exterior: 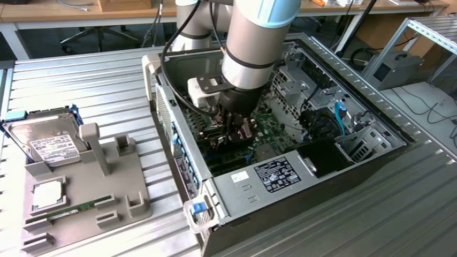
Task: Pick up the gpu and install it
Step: 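Insert the gpu into the slot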
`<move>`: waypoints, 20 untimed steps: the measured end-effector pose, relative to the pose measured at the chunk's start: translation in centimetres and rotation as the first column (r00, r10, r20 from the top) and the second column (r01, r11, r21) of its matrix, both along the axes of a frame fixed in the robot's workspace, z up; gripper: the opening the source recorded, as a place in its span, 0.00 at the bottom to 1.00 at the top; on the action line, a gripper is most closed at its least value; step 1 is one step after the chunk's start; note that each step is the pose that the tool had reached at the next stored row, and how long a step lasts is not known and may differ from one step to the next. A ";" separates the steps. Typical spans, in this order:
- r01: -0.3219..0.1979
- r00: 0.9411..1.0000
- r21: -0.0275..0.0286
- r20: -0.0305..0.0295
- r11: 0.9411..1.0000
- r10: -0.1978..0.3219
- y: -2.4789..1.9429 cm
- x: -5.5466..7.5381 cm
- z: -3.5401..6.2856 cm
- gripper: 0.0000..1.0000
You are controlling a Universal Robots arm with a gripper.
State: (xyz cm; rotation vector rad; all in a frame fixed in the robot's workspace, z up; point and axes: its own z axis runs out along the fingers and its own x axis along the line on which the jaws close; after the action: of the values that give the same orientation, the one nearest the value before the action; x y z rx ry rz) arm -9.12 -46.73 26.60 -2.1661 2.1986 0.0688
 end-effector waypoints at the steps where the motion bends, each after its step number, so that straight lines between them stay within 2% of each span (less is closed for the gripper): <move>1: 0.000 1.000 0.000 0.000 1.000 0.000 0.00 0.0 0.00 0.26; 5: 0.000 1.000 0.001 0.000 1.000 0.000 0.01 0.0 -0.03 0.27; 6: 0.000 1.000 0.000 0.000 1.000 0.000 0.00 0.0 -0.01 0.34; 9: 0.000 1.000 0.000 -0.001 1.000 0.000 0.00 0.1 0.00 0.34; 16: 0.000 1.000 0.000 -0.023 1.000 0.000 0.01 1.6 -0.01 0.34; 17: 0.000 1.000 0.000 -0.025 1.000 0.000 0.01 1.7 -0.01 0.34; 20: 0.000 1.000 0.000 -0.025 1.000 0.000 0.00 1.8 0.00 0.34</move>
State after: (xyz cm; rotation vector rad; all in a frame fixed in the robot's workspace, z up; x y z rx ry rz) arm -7.37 -46.73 26.60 -2.1772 2.2118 0.0967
